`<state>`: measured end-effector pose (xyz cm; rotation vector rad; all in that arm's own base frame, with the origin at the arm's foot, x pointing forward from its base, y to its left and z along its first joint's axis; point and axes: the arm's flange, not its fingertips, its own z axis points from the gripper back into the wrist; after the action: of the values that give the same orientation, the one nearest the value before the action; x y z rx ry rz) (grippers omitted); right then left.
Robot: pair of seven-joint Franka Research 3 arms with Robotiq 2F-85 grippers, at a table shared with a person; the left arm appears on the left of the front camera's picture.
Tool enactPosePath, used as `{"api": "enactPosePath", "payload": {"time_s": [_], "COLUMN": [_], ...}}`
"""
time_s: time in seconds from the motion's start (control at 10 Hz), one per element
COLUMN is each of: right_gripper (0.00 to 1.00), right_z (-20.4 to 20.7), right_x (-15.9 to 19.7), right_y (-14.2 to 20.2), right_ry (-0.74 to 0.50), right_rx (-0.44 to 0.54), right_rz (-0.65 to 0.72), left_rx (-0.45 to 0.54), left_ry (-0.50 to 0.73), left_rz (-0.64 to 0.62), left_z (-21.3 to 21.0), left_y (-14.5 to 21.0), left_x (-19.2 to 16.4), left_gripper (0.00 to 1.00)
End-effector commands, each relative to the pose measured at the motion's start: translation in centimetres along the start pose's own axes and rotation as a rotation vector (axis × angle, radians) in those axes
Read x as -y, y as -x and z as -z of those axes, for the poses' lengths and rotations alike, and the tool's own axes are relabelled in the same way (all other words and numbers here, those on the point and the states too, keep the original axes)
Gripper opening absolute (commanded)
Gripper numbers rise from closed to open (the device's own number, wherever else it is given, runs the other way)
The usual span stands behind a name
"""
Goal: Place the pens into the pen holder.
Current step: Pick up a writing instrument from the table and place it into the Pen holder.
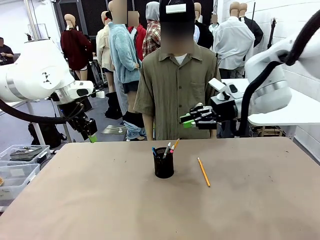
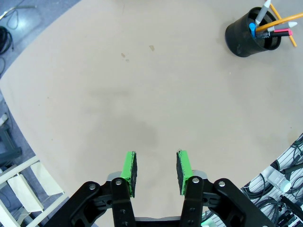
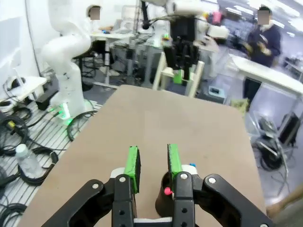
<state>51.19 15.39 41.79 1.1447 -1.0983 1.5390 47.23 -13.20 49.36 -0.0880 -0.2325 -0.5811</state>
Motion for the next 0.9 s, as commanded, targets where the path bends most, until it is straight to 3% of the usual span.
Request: {"api": "enactPosePath", "payload": {"time_s": [0.0,0.4,0.6,0.8], "right_gripper": [0.33,0.33,0.33,0.33], "right_z": [-0.4,-3.6,-3.4,-2.7], "right_x": [-2.8,-4.9,-3.9,-2.3], "right_y": [-1.4,-2.3,-3.4,-4.8], "right_ry": [0.150,0.317,0.452,0.550], "right_rx": [-0.044,-0.087,-0.176,-0.332], "right_rz": [0.073,0.243,0.457,0.709], "left_rx": [0.001,0.001,0.001,0.001], "left_ry": [-0.020,-0.020,-0.020,-0.020], "left_rz": [0.003,0.003,0.003,0.003], "left_z": [-0.1,-0.1,-0.1,-0.1], "left_y": [0.1,0.1,0.1,0.1], "left_x": [0.0,0.0,0.0,0.0], "left_gripper": [0.46,0.46,0.46,0.46]}}
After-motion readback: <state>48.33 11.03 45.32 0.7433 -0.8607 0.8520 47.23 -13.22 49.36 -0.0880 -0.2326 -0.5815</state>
